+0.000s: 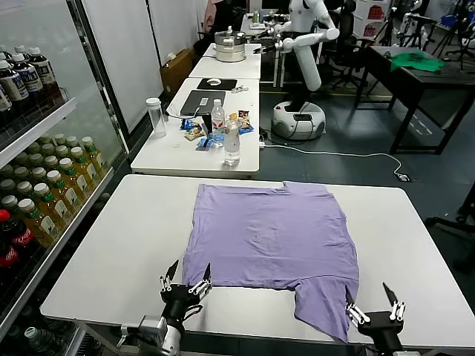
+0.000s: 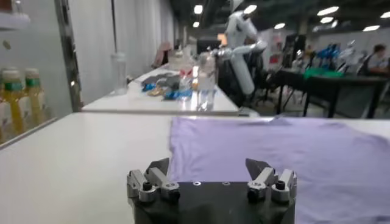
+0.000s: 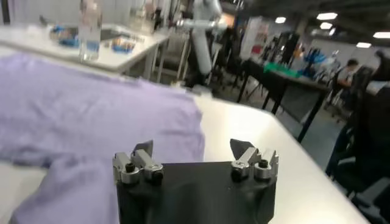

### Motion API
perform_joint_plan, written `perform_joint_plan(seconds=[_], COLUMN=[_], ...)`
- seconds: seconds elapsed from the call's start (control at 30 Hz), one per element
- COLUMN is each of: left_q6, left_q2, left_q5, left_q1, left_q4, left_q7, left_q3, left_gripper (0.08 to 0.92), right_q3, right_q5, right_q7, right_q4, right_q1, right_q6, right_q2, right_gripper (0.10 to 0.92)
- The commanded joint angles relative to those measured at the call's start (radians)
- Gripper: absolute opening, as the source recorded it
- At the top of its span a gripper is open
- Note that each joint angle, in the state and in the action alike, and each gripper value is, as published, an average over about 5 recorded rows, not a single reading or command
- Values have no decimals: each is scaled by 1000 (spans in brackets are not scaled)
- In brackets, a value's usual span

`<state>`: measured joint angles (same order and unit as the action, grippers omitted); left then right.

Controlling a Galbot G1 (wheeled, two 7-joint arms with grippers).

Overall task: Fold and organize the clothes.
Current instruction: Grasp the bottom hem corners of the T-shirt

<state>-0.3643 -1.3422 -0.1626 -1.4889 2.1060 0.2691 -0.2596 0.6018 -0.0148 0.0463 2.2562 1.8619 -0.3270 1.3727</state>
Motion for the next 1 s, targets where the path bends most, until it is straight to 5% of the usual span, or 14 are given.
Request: perform_joint_plan(seconds=[0.03, 0.33, 1.0], left_q6=[-98, -103, -110], left_q2=[6, 0, -14], left_q5=[-27, -22, -100], left_q1=[86, 76, 17], left_q4=[-118, -123, -72], left_q7=[66, 75, 78], left_q3=[7, 14, 22], left_gripper=[823, 781, 204], right_q3=[-50, -99, -60], right_q5=[27, -33, -285], right_q7=[-5, -32, -32], right_q4=[-24, -73, -83], right_q1=[5, -8, -21], right_q6=[-53, -85, -135], right_q2=[2, 5, -2], right_gripper=[823, 798, 348])
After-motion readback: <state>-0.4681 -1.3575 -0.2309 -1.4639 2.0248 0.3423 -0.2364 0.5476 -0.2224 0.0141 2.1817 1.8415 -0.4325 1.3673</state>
